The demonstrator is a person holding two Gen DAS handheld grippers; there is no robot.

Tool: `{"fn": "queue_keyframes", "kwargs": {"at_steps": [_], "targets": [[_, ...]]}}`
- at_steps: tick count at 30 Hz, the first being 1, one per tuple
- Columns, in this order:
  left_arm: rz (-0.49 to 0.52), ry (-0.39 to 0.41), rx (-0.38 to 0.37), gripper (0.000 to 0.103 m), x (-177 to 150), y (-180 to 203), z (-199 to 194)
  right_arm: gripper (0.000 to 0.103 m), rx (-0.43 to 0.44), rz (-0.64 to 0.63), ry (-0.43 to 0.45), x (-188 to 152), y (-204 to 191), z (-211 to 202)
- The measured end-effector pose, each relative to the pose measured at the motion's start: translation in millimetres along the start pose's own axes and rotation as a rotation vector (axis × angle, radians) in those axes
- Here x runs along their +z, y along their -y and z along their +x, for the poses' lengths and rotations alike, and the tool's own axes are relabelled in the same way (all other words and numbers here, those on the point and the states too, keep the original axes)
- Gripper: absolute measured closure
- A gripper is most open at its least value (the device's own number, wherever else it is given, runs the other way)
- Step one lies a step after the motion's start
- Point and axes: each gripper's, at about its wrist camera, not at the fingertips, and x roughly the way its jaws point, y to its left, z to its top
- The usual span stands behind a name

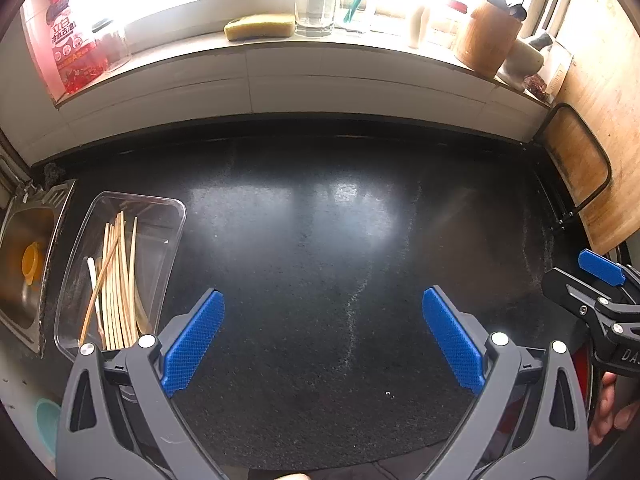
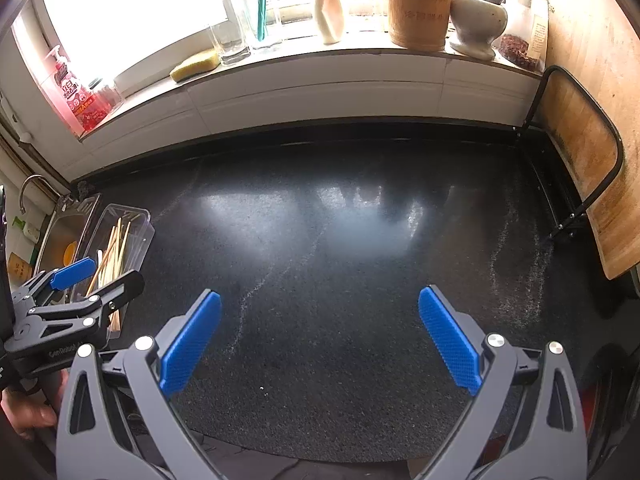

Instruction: Organize utensils

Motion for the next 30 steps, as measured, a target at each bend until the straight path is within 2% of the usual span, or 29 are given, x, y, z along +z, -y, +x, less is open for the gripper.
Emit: {"fn": "queue_keyframes", "kwargs": {"at_steps": [20, 30], "targets": [[0.009, 0.005, -0.024, 0.006, 1.7, 0.3, 1.4, 0.007, 0.002, -0.008, -0.007, 2.9, 0.2, 4.3], [0.024, 0.015, -0.008, 0.006, 1.7, 4.3, 0.9, 0.007, 0.004, -0.012, -0.010, 2.5, 0.6, 5.4]]}}
